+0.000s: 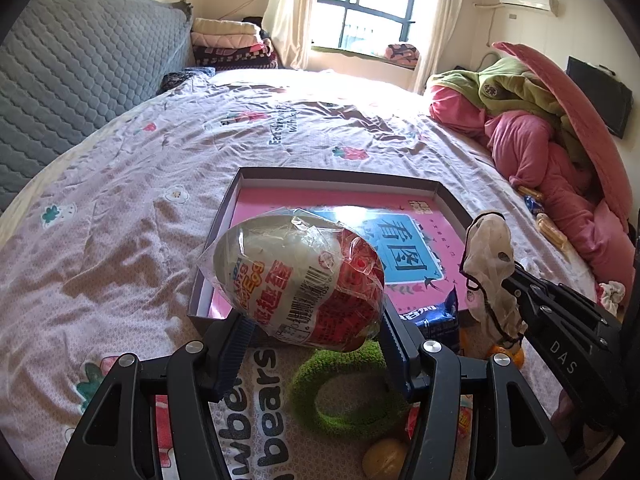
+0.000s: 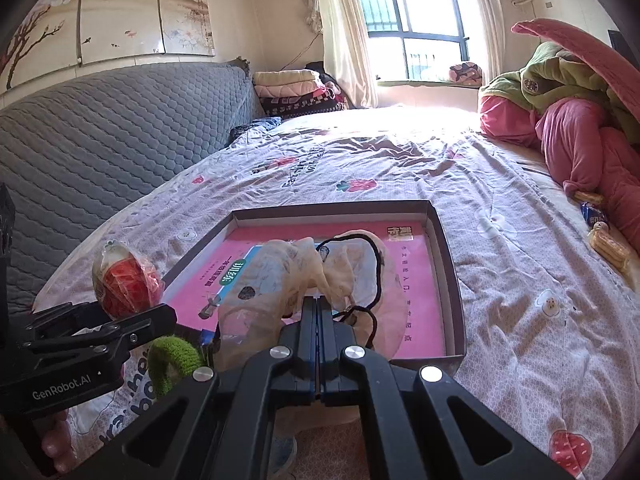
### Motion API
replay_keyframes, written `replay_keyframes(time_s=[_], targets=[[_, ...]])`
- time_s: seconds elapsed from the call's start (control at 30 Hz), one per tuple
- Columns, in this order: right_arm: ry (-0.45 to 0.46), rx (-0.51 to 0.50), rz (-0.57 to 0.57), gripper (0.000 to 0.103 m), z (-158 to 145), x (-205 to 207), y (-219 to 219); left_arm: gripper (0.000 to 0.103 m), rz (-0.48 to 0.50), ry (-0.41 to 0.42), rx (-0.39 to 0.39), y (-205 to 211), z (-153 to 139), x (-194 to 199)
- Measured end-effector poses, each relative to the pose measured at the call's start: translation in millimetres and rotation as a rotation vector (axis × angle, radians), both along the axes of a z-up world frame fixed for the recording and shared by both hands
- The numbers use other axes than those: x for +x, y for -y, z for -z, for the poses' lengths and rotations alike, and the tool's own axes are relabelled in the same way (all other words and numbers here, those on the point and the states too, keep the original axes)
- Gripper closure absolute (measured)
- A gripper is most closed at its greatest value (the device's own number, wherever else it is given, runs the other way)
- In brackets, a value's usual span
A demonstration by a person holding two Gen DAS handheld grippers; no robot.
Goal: Organize objects
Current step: 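Lift the egg with the left gripper while the right gripper lifts the bag toward the box, then lower the egg into the pink box and open the left gripper while the right lowers the bag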
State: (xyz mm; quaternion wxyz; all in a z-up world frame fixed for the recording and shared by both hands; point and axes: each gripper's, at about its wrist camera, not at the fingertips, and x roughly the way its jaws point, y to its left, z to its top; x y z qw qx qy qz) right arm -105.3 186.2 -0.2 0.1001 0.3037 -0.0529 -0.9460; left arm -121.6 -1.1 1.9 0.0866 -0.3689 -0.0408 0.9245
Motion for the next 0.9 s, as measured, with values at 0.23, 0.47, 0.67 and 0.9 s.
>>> replay_keyframes(time_s=[0.23,0.47,0.67,0.9], targets=[[-0.009,0.015,0.012,0.102,-8.9,-12.9,-1.9,0.042,-0.014,-0.009,-0.004,2.7,-4.2,-16.4],[-0.032,0.037,0.021,0.102,-20.2,-24.6,-4.8,0.042,-0.034,-0.019,-0.008,5.8,-8.7,-36.4],[-0.027,0.072,0.037,0.102,-22.4,-41.6,-6.6,0.042,-0.050,-0.015,-0.011,11.5,-8.5,-54.9],[-0.002,0.088,0.038,0.102,-13.5,-55.0,-7.7,0.042,-0.060,0.012,-0.017,14.0,3.0,-74.0]])
